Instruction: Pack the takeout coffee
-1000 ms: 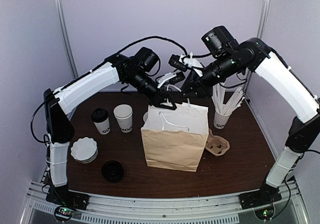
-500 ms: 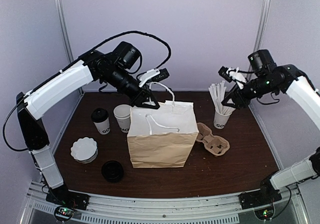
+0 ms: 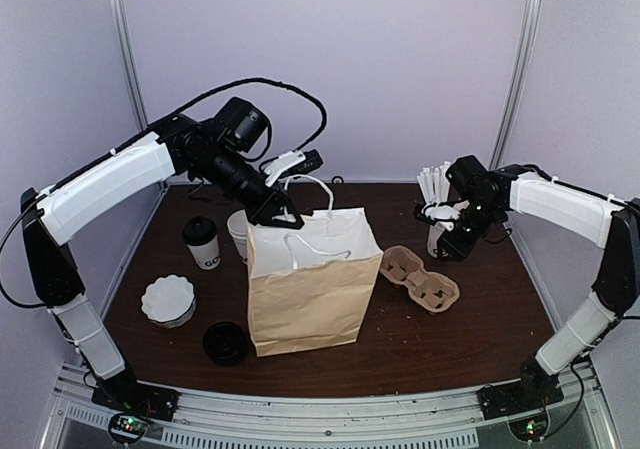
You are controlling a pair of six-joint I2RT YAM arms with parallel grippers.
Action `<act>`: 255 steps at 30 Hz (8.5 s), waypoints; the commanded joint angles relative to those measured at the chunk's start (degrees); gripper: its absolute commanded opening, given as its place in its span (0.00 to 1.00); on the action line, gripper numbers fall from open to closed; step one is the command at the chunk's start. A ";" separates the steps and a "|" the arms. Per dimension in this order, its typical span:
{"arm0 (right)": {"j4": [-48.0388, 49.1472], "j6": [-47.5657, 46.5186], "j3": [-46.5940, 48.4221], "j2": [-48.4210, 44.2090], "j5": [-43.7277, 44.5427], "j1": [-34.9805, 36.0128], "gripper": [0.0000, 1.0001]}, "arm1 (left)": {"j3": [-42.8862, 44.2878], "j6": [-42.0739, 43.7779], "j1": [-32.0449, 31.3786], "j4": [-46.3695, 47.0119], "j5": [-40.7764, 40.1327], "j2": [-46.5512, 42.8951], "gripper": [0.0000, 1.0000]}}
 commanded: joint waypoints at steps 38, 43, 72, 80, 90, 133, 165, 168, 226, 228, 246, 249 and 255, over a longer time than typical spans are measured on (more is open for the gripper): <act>-0.56 5.03 4.69 16.84 0.37 8.37 0.41 | -4.04 -2.90 3.86 6.51 4.27 -2.87 0.00; -0.44 5.16 4.28 17.11 0.75 8.46 0.40 | -4.07 -2.90 3.87 6.51 4.54 -2.83 0.00; -0.44 6.52 4.44 13.97 4.83 9.58 0.42 | -4.25 -2.43 3.95 6.42 4.85 -3.24 0.00; 0.08 6.89 3.15 14.51 4.83 9.78 0.43 | -4.11 -2.45 4.02 6.23 5.01 -2.92 0.00; -0.39 7.18 3.61 17.13 4.44 9.78 0.44 | -4.09 -2.25 4.04 5.94 5.13 -2.98 0.00; -2.27 6.17 20.04 -17.32 -13.42 8.81 0.25 | 3.63 -7.05 3.59 4.10 14.44 1.68 0.00; 0.36 6.88 30.61 -3.15 -38.06 25.62 0.27 | 11.09 -8.45 -2.69 4.17 19.35 10.14 0.00; 0.51 6.67 28.09 -3.82 -37.36 25.70 0.27 | 10.96 -8.35 -2.69 4.16 19.93 10.18 0.00; -19.29 0.53 33.70 5.23 -3.14 34.14 0.25 | -3.01 -14.86 0.67 18.27 -17.46 -10.10 0.73; -19.41 0.63 33.65 5.62 -2.14 34.21 0.25 | -3.99 -14.92 1.02 18.60 -17.62 -10.67 0.73; -21.74 1.95 32.53 10.51 3.37 34.21 0.25 | -12.11 -14.04 1.95 22.88 -19.81 -14.73 0.74; -21.52 1.62 30.64 10.11 6.33 34.21 0.25 | -12.52 -14.98 2.45 22.30 -20.44 -14.80 0.74; -21.64 0.74 30.07 7.78 7.53 34.21 0.25 | -13.97 -21.04 1.99 21.31 -9.77 -14.64 0.67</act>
